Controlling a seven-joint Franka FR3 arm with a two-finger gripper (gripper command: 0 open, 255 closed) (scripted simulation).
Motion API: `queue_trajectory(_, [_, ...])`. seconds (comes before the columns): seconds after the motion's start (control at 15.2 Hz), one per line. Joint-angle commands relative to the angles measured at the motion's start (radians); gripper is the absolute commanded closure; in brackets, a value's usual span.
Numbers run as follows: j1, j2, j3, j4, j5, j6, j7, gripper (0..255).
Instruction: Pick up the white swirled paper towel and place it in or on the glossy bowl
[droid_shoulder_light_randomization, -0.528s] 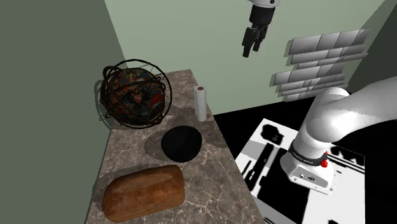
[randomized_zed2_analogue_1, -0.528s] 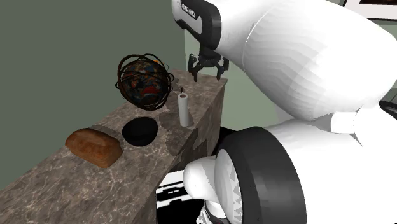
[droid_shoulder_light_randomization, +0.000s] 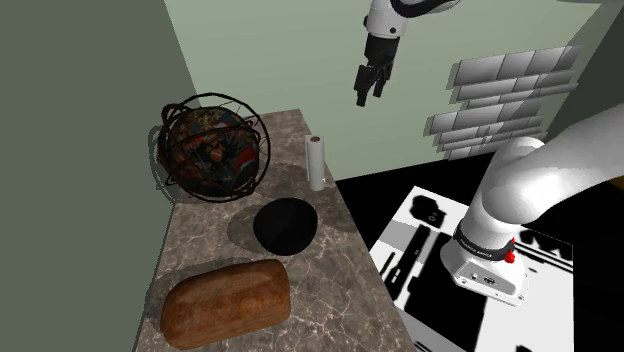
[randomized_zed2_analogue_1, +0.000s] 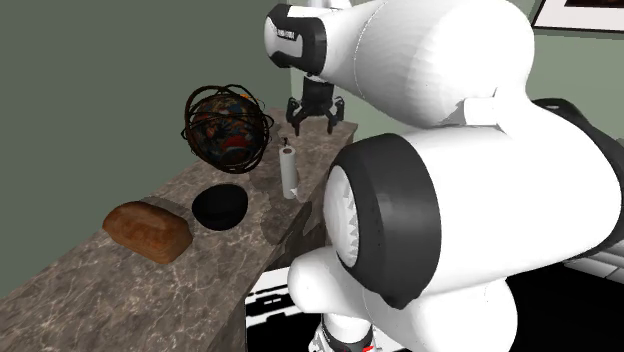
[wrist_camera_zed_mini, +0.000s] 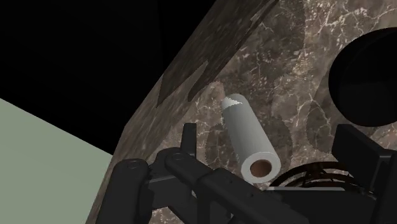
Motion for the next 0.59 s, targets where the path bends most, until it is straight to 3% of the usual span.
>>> queue_trajectory(0.0, [0.01,0.057,0.006,-0.006,0.015,0.061,0.007,0])
queue_trajectory(0.53, [0.044,0.321,0.017,0.038,0.076,0.269,0.008,0])
